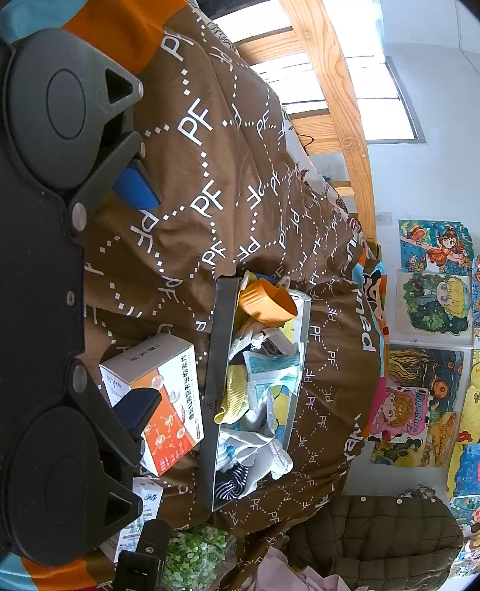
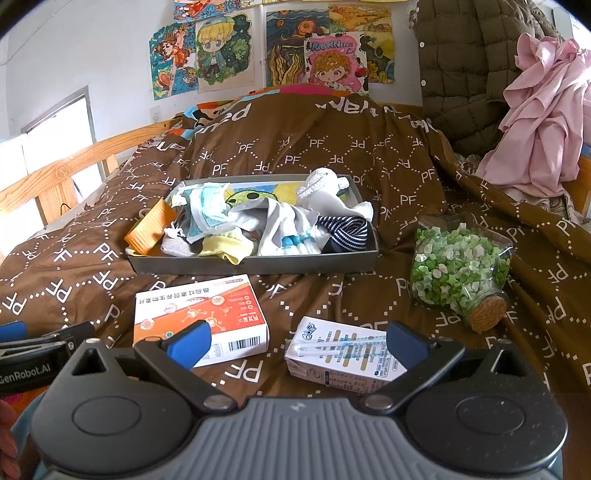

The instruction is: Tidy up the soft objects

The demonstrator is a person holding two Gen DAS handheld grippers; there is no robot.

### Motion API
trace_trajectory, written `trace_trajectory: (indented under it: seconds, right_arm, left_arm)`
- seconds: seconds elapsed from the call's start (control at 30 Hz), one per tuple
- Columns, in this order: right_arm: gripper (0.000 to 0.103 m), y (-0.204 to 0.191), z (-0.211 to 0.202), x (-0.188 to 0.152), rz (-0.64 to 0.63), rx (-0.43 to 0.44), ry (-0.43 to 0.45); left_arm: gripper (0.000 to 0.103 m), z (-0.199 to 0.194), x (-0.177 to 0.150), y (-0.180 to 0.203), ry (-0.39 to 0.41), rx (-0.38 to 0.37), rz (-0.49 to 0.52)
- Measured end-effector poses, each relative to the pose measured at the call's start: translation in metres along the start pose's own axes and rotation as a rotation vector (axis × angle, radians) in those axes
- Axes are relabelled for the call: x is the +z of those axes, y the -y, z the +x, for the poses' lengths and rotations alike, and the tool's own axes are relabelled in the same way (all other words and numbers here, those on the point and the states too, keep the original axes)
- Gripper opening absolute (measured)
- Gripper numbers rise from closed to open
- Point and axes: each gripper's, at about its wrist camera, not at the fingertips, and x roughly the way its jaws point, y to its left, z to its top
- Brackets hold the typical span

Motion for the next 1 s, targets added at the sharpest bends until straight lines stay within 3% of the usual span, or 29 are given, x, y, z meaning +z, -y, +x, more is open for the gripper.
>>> trace_trajectory:
  seconds: [1.0]
  right_arm:
    - [0.103,0.0001,-0.0001,0.0004,0.0,0.001,-0.001]
  left_arm:
    - [0.102,-0.0014,0.0021,-0.0043,-0.03,0.04,-0.008]
